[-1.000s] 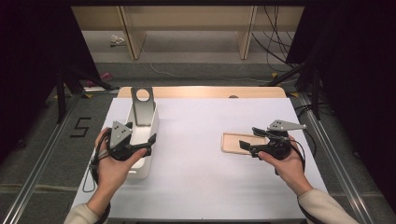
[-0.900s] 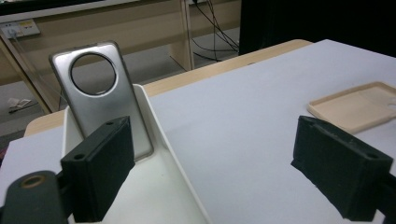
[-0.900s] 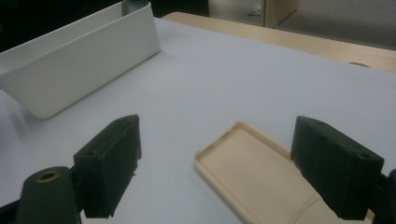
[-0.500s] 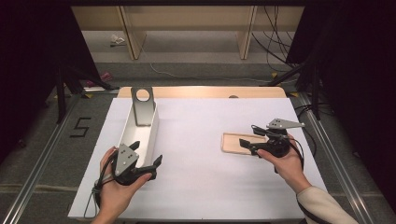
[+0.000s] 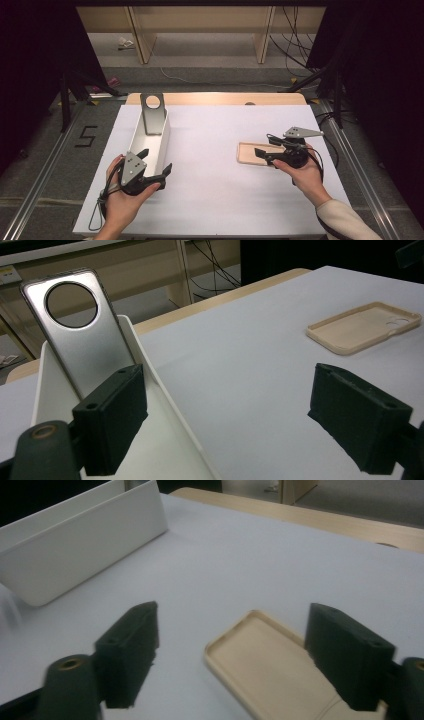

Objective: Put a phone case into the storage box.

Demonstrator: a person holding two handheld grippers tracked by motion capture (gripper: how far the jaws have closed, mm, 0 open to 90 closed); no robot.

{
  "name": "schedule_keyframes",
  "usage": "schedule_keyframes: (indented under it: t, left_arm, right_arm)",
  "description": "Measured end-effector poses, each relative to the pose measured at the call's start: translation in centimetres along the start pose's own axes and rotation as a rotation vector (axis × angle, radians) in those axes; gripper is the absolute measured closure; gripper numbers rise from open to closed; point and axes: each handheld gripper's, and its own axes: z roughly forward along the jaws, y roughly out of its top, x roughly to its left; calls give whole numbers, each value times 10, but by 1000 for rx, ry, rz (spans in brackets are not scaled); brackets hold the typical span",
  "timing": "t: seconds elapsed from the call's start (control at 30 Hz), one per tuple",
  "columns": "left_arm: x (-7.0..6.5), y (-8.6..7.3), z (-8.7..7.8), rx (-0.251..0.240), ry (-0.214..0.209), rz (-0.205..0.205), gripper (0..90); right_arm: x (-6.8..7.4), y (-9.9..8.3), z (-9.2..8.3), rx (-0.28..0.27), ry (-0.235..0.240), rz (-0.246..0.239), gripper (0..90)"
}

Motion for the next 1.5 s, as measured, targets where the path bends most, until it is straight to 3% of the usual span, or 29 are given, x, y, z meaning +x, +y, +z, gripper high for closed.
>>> schedule_keyframes:
  t: [0.2, 0.43, 0.6, 0.87, 1.5]
  left_arm:
    - [2, -1, 3, 6, -12, -11, 159]
    - [6, -3, 5, 2, -15, -14, 168]
    - [8, -4, 4, 4, -14, -18, 170]
    - [7, -4, 3, 7, -18, -13, 173]
    - [6, -7, 3, 18, -28, -10, 175]
  right_arm:
    - [9, 1, 12, 92, -29, -35, 712]
    - [16, 8, 35, 180, -61, -34, 898]
    - [17, 9, 58, 259, -58, -22, 900]
    - [15, 7, 88, 353, -97, 12, 900]
    - [17, 3, 103, 445, -123, 59, 900]
